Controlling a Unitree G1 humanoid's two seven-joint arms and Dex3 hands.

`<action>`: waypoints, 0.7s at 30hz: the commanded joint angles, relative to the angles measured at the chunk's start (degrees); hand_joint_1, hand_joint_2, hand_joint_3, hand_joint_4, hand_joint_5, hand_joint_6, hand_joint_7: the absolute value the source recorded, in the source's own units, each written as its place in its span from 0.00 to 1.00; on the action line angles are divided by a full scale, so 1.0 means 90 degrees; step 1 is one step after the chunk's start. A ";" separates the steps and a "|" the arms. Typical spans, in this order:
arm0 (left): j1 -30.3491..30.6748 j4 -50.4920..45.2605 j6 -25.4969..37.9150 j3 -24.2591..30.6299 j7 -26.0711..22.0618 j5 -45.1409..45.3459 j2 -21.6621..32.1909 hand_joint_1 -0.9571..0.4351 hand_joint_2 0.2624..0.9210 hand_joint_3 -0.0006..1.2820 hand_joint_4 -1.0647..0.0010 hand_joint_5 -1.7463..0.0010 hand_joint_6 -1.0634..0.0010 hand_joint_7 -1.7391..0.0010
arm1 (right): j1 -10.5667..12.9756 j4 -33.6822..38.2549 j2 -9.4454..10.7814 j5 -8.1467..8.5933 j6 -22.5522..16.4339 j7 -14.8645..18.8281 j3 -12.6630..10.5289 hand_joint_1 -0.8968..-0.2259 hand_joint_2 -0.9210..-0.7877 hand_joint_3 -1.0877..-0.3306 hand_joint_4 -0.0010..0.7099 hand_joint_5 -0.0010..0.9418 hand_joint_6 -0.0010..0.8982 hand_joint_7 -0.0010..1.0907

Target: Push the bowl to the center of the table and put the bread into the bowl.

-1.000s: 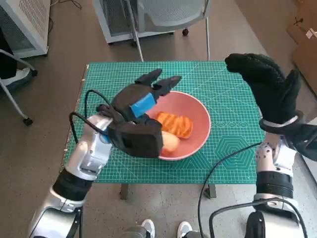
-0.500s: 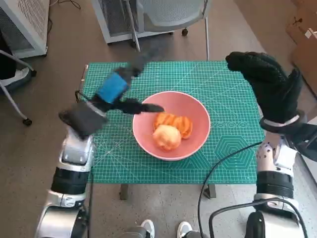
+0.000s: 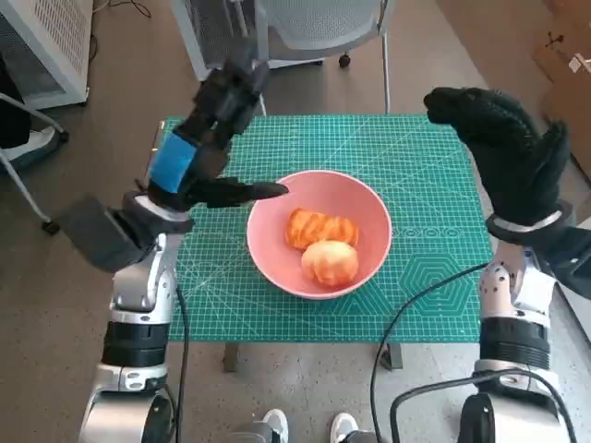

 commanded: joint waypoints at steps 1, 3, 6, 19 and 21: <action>0.0130 -0.0200 -0.0145 0.0099 -0.0003 -0.0088 0.0015 0.63 0.73 0.01 1.00 1.00 1.00 1.00 | -0.0012 0.0022 -0.0055 -0.0132 -0.0016 -0.0055 0.0065 0.30 0.00 0.40 0.41 0.00 0.43 0.01; 0.0163 -0.0236 -0.0187 0.0112 -0.0036 -0.0136 -0.0005 0.62 0.73 0.01 1.00 1.00 1.00 1.00 | -0.0031 0.0042 -0.0068 -0.0170 -0.0032 -0.0088 0.0073 0.30 0.00 0.40 0.41 0.00 0.43 0.01; 0.0200 -0.0255 -0.0262 0.0119 -0.0088 -0.0220 -0.0058 0.61 0.73 0.01 1.00 1.00 1.00 1.00 | -0.0053 0.0066 -0.0091 -0.0241 -0.0075 -0.0153 0.0076 0.30 0.00 0.40 0.41 0.00 0.44 0.01; 0.0286 -0.0016 -0.1049 0.0109 0.0119 0.0026 -0.0262 0.47 0.74 0.01 1.00 1.00 1.00 1.00 | -0.0112 -0.0008 -0.0071 -0.0576 -0.0115 -0.0800 0.0121 0.31 0.00 0.40 0.39 0.00 0.44 0.01; 0.0291 0.0015 -0.1112 0.0096 0.0168 0.0079 -0.0280 0.44 0.75 0.02 1.00 1.00 1.00 1.00 | -0.0118 -0.0019 -0.0063 -0.0592 -0.0111 -0.0872 0.0130 0.31 0.00 0.40 0.37 0.00 0.44 0.01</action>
